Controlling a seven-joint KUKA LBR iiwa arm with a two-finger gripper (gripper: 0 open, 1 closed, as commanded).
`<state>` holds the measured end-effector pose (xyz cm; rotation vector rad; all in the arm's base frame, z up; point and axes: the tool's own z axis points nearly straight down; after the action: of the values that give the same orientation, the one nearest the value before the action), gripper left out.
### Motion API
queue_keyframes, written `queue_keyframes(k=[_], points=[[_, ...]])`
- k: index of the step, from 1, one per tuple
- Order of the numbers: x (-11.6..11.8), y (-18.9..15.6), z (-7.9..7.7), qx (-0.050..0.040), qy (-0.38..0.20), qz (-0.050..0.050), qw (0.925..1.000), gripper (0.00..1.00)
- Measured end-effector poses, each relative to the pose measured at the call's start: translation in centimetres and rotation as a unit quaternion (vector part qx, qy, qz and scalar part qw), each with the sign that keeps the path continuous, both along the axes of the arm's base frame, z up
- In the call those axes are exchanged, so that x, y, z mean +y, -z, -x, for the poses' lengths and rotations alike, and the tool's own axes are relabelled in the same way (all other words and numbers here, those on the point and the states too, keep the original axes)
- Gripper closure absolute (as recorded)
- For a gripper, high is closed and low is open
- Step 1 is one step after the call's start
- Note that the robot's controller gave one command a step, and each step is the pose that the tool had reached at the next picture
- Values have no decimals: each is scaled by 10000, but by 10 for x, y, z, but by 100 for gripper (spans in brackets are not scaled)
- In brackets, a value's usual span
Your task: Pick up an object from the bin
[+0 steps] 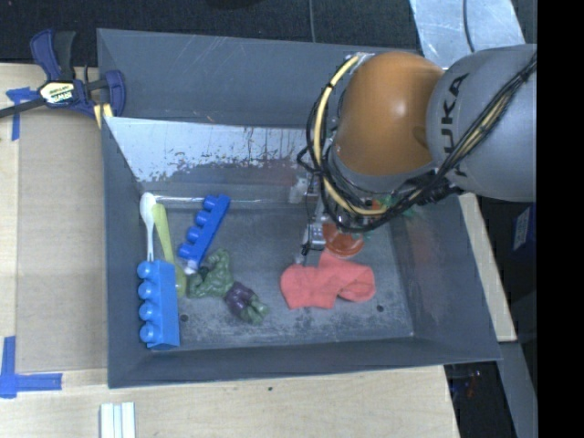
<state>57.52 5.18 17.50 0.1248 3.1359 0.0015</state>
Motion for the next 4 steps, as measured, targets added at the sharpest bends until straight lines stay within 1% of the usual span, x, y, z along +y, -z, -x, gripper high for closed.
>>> queue_keyframes(k=[1, 2, 3, 4], points=[[-28, 60, 14, -39, -899, 6, 9959, 0], [-43, 91, 17, -39, -253, -1, 9997, 0], [-76, 103, 9, -49, -1237, 12, 9923, 100], [-76, 103, 9, -49, -1233, 11, 9924, 100]])
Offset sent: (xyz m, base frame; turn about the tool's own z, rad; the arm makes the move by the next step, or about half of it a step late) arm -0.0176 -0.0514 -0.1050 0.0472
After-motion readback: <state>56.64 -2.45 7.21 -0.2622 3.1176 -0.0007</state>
